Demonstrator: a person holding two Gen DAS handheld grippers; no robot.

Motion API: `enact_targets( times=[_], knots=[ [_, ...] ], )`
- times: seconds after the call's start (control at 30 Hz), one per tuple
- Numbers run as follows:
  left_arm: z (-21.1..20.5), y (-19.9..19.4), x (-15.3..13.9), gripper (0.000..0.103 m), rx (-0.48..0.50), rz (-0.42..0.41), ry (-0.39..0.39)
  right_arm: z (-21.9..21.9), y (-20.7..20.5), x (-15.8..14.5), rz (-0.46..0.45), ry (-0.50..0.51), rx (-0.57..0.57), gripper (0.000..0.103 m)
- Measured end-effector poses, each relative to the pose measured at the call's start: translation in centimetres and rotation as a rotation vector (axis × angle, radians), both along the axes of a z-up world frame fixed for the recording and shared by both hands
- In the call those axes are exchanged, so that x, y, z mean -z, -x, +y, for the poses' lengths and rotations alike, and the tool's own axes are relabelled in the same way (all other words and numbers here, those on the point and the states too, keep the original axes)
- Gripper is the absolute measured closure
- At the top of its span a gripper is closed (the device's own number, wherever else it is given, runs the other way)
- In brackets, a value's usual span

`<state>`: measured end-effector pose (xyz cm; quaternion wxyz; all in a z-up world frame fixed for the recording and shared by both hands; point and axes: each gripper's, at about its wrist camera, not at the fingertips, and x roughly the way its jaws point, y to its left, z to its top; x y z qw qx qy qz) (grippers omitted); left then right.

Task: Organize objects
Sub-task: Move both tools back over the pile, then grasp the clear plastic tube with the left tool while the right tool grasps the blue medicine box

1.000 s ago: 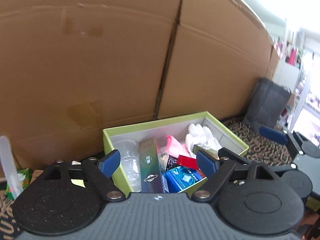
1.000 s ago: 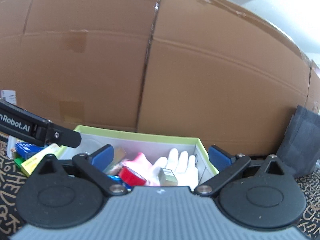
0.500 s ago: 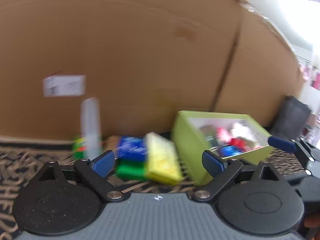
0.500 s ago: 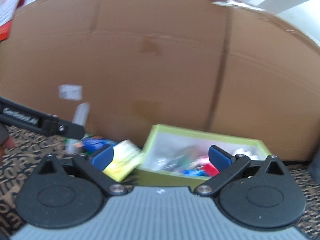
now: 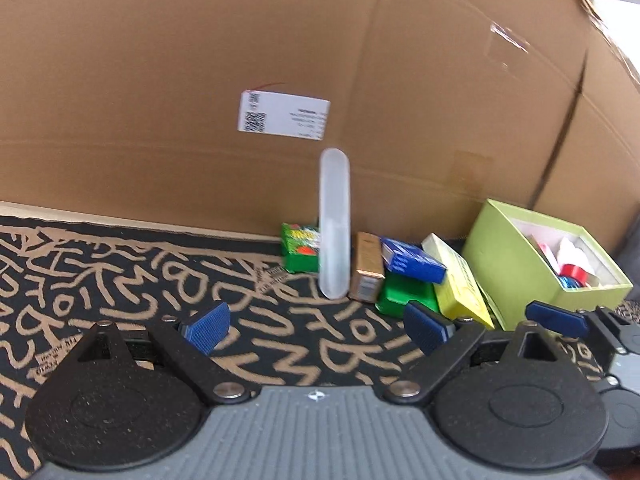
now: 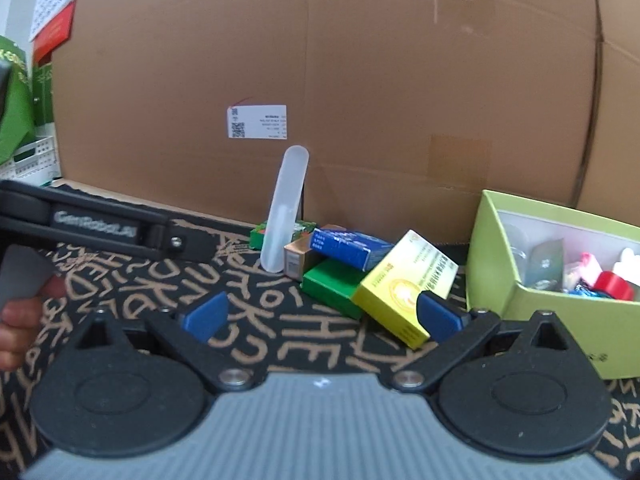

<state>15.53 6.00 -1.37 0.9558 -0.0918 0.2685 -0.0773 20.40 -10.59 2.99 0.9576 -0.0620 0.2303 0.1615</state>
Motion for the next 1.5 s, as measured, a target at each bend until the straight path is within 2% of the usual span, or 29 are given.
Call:
enact_targets(
  times=[0.2, 0.37, 0.43, 0.47, 0.5, 0.53, 0.7, 0.9, 0.97, 1.1, 1.13, 1.2, 1.33, 1.43, 1.5],
  knots=[
    [1.2, -2.0, 0.1, 0.007, -0.039, 0.004, 0.031, 1.7, -4.4, 0.0, 0.052, -0.025, 0.056, 0.015],
    [1.4, -3.9, 0.1, 0.008, -0.06, -0.008, 0.014, 2.6, -7.9, 0.4, 0.095, -0.056, 0.142, 0.015],
    [1.4, -4.7, -0.1, 0.008, -0.055, -0.009, 0.02, 2.6, -9.0, 0.8, 0.11, -0.073, 0.168, 0.019],
    [1.3, -5.1, -0.1, 0.008, -0.053, -0.012, 0.02, 2.6, -9.5, 1.0, 0.117, -0.08, 0.174, 0.027],
    [1.2, -5.5, -0.2, 0.008, -0.049, -0.012, 0.017, 2.6, -9.8, 1.3, 0.115, -0.068, 0.189, 0.039],
    [0.9, -5.9, -0.3, 0.008, -0.043, -0.011, 0.013, 2.6, -9.8, 1.4, 0.096, -0.037, 0.21, 0.044],
    [-0.8, -8.4, -0.2, 0.008, -0.004, -0.008, 0.012, 1.7, -8.5, 1.9, 0.088, -0.005, 0.179, 0.044],
    [-2.7, -12.1, 0.7, 0.011, -0.003, 0.038, -0.018, 0.4, -3.5, 1.7, 0.081, 0.012, 0.098, 0.044],
    [-2.9, -13.2, 1.0, 0.019, -0.005, 0.069, -0.018, 0.0, -1.7, 1.4, 0.083, 0.018, 0.062, 0.044],
    [-2.2, -14.6, 1.6, 0.07, 0.011, 0.141, 0.006, -0.2, 1.4, 0.6, 0.083, 0.045, -0.012, 0.044],
    [-2.1, -14.4, 1.6, 0.079, 0.009, 0.135, -0.008, -0.2, 1.9, 0.4, 0.083, 0.048, -0.027, 0.044],
    [-1.7, -13.4, 1.4, 0.085, 0.029, 0.143, -0.022, -0.5, 3.0, 0.1, 0.085, 0.043, -0.045, 0.044],
    [-0.8, -9.8, 0.9, 0.091, 0.117, 0.159, -0.005, -1.2, 4.5, 0.3, 0.12, 0.038, -0.074, 0.044],
    [-0.5, -6.3, 0.7, 0.092, 0.187, 0.19, -0.019, -1.8, 5.8, 0.8, 0.149, 0.037, -0.074, 0.044],
    [-0.2, -4.4, 0.9, 0.092, 0.245, 0.243, -0.013, -2.3, 6.7, 1.1, 0.175, 0.026, -0.079, 0.044]
  ],
)
